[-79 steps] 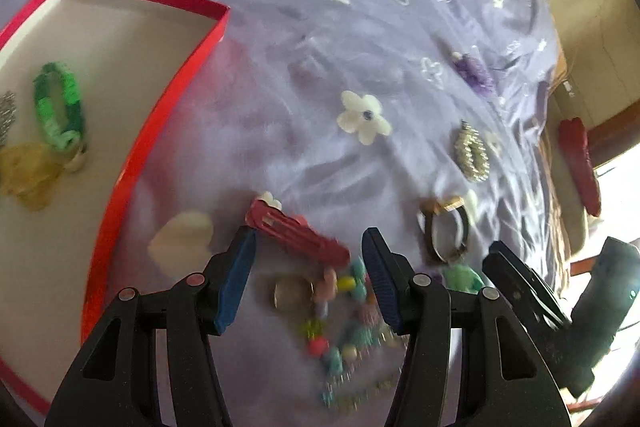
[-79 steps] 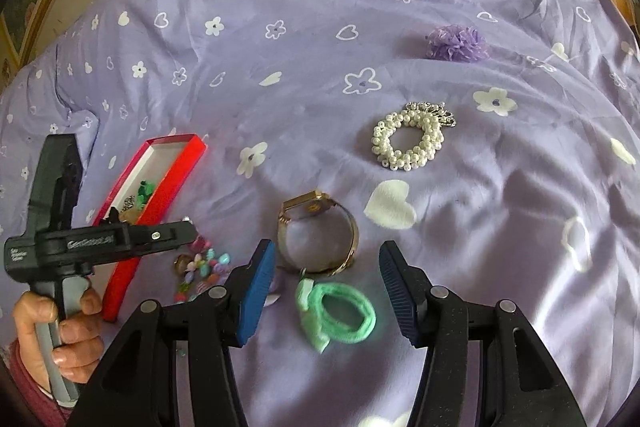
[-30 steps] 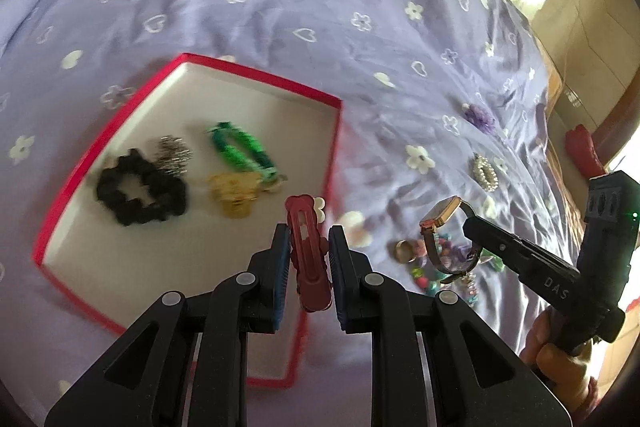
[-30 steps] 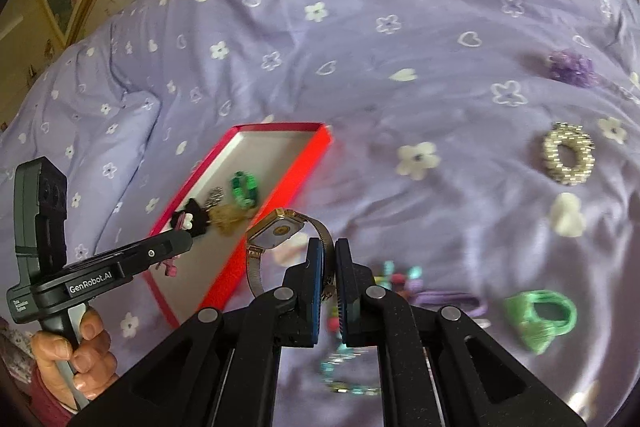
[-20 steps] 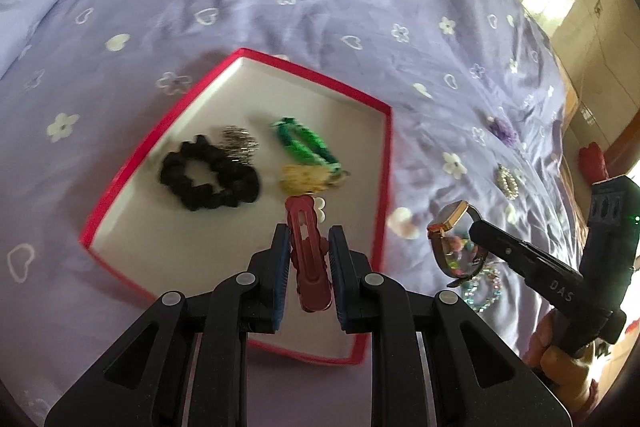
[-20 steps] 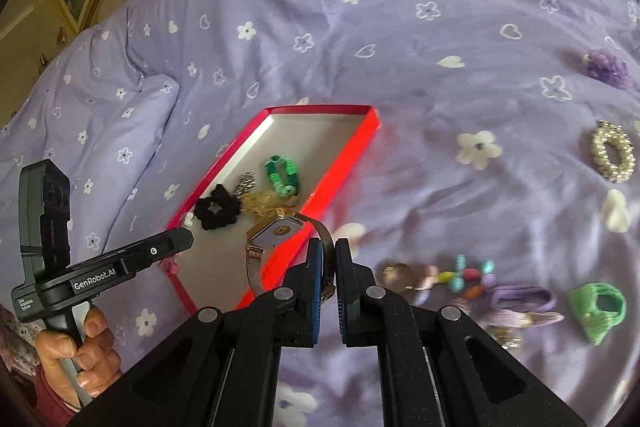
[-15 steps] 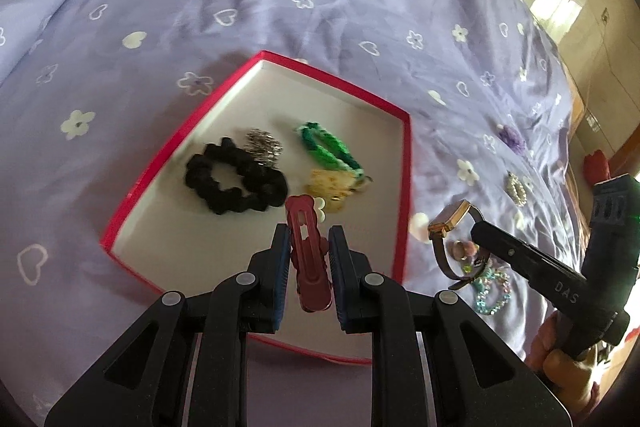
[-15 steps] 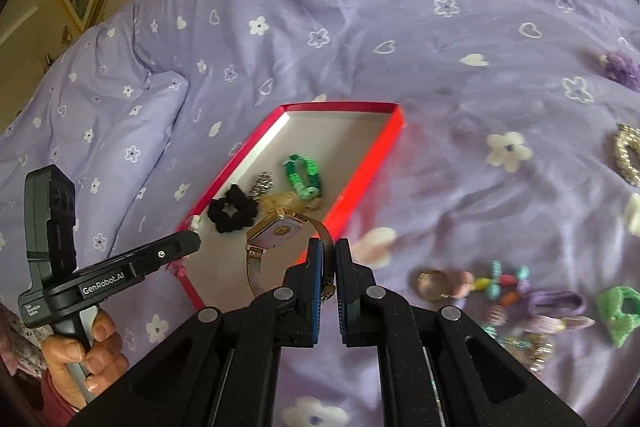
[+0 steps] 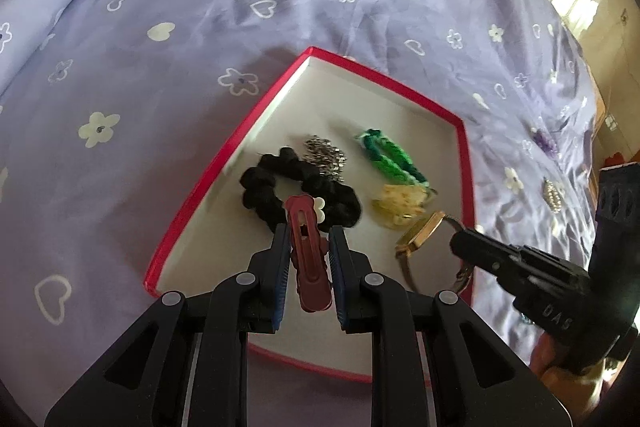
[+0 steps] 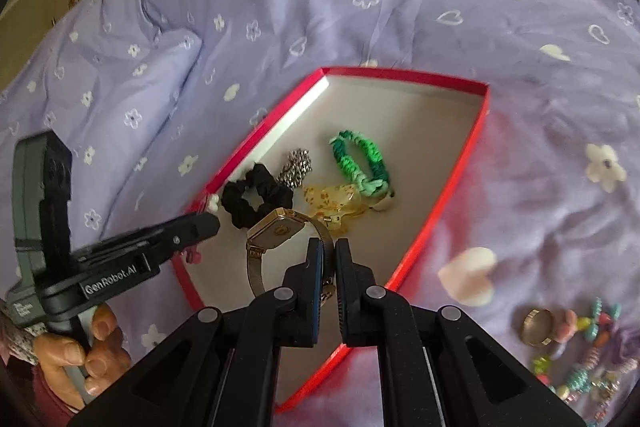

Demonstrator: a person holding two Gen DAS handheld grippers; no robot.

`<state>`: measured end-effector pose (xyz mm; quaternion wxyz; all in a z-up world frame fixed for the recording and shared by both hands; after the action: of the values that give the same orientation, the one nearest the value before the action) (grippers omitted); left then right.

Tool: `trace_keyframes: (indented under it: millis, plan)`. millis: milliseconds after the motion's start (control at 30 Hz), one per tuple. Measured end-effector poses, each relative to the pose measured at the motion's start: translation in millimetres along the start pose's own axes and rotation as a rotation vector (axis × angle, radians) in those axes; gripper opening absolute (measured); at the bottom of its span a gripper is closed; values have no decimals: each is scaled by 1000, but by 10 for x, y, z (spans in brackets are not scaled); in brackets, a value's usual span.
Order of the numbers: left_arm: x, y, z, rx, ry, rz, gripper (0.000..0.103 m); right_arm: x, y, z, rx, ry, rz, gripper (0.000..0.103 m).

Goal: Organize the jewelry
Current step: 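Carry pink clip and watch into the red box and open both tools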

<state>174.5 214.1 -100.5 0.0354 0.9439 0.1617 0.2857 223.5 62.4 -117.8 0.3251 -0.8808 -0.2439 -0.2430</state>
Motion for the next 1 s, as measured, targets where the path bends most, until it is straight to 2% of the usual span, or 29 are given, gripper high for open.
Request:
trace_keyframes:
  millis: [333,833,1000]
  plan:
    - [-67,-18,295,30,-46,41,17,-33,-7,294,-42,-82,-48,6]
    - [-100,-20,365,63,-67,42,18,-16,-43,382,-55,-152,-91,8]
    - [-111,-43,314,66,-64,34,30,-2,-35,352,-42,-144,-71,10]
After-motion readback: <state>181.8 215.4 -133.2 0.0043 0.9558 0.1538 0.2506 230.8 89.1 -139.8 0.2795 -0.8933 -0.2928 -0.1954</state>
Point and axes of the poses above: each gripper's, at about its wrist camera, not at the fingertips, and z roughly the way its jaws point, y to its right, x to its top, the point moved 6 cm from there along z, roughly the way its jaws point, and after that the axes turned 7 degrees about x, right-handed, at the moved point
